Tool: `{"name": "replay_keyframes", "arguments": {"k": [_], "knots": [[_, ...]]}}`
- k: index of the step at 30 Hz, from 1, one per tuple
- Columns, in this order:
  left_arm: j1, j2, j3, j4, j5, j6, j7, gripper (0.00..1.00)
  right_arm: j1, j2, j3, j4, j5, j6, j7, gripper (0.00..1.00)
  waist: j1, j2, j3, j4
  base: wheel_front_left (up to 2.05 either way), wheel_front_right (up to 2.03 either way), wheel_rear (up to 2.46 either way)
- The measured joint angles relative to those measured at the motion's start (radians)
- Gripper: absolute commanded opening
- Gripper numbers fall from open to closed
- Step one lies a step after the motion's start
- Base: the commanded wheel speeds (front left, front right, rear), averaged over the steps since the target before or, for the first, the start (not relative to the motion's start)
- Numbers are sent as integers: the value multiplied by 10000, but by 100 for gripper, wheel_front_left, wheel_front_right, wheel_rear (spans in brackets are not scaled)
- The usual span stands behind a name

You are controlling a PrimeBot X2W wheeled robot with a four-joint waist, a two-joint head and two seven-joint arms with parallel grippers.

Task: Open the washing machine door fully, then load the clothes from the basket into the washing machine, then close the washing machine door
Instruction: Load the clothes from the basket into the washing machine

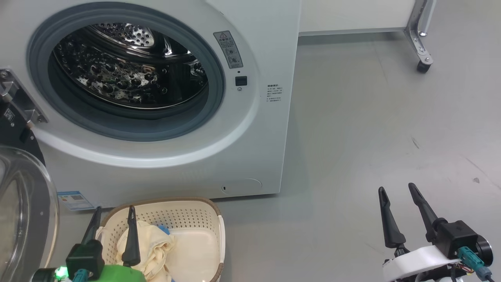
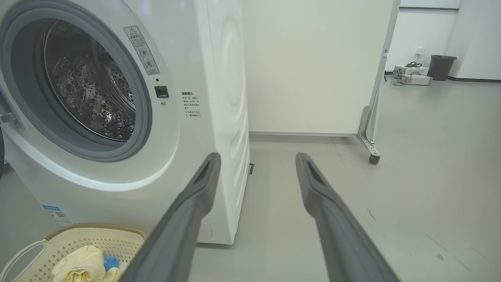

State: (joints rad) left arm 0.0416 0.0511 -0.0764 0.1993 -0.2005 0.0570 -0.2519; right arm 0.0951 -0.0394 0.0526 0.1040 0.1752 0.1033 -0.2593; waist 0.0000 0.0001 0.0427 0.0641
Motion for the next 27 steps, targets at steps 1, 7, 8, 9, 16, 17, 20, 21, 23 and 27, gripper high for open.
{"name": "replay_keyframes", "arguments": {"k": [1,7,8,9,16,17,20,21,23,27], "knots": [[0,0,0,-4,0,0,0,100,0,0,6,2,0,0,0,100,0,0,-4,2,60,-60,0],[-1,0,-2,6,0,0,0,100,0,2,17,12,10,2,-2,100,0,0,-38,11,45,-45,0],[-1,0,-2,8,0,2,0,100,0,2,17,13,13,2,0,100,0,0,-44,11,31,-31,0],[-1,0,-4,10,0,4,0,100,0,4,21,15,13,2,-2,100,0,0,-50,10,26,-26,0],[0,0,-10,65,0,4,-2,100,0,4,36,25,15,10,0,100,0,0,-89,10,10,-10,0],[0,0,-15,75,0,4,-2,100,0,4,42,25,15,10,0,100,0,0,-92,11,0,0,0],[0,0,-50,107,0,4,0,100,0,6,65,27,15,12,0,100,0,0,-93,14,0,0,0],[0,0,-50,107,0,4,0,100,0,6,65,27,15,12,0,100,0,0,-93,14,0,0,0],[1,0,-117,144,0,4,0,100,0,6,75,27,15,12,0,100,0,0,-85,18,0,0,0],[2,0,-213,188,0,-8,0,100,0,6,98,27,15,12,0,100,0,0,-51,26,0,0,0]]}}
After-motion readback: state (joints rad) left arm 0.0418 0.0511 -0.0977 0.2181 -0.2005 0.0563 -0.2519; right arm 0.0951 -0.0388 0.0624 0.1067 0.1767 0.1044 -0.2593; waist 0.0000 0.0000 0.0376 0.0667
